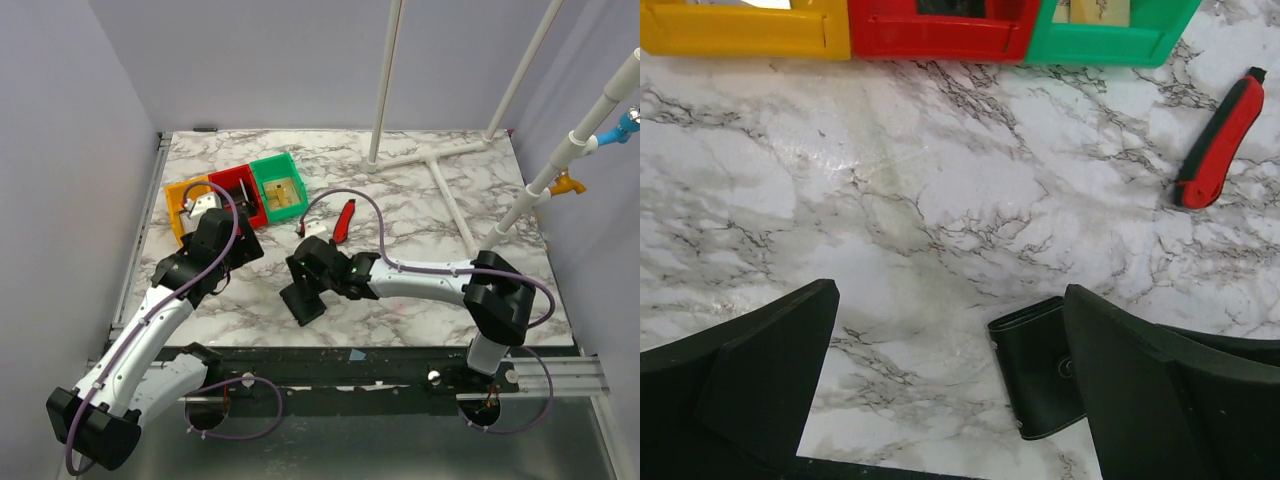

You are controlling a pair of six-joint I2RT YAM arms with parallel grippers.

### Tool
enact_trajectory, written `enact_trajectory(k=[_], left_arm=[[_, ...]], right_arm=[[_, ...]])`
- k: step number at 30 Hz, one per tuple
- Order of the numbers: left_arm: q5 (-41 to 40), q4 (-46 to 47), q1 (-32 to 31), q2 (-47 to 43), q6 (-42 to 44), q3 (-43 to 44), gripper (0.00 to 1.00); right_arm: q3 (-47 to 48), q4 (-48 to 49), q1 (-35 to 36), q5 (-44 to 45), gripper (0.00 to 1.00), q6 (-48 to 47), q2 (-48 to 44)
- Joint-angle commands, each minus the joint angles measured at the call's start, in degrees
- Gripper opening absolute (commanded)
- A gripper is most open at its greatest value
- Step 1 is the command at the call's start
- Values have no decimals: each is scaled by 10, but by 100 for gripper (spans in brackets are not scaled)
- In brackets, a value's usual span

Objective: Take the credit cards out of the card holder
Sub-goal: Open the card holder at the center of the board.

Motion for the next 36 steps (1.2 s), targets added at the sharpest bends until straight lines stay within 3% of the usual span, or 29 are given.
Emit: enact_trajectory(k=[1, 9, 17, 27, 31, 33, 36], left_arm=[[10, -7, 9, -21, -14, -16, 98], [12, -6, 12, -30, -14, -28, 98], [20, 3, 13, -38, -17, -40, 98], [22, 4, 14, -35, -14, -36, 98], [25, 4, 14, -33, -14, -35, 99], [26, 5, 14, -33, -14, -36, 98], [27, 5, 14, -33, -16, -38, 98]], right_arm=[[27, -27, 27, 27, 71, -11, 28], [40, -42, 54, 47, 54, -12, 52], [56, -53, 67, 66, 50, -13, 79], [73, -90, 67, 86, 35, 8, 107], [71, -107, 67, 86, 35, 19, 107], [66, -110, 68, 85, 42, 19, 99], [62, -110, 72, 90, 44, 12, 88]])
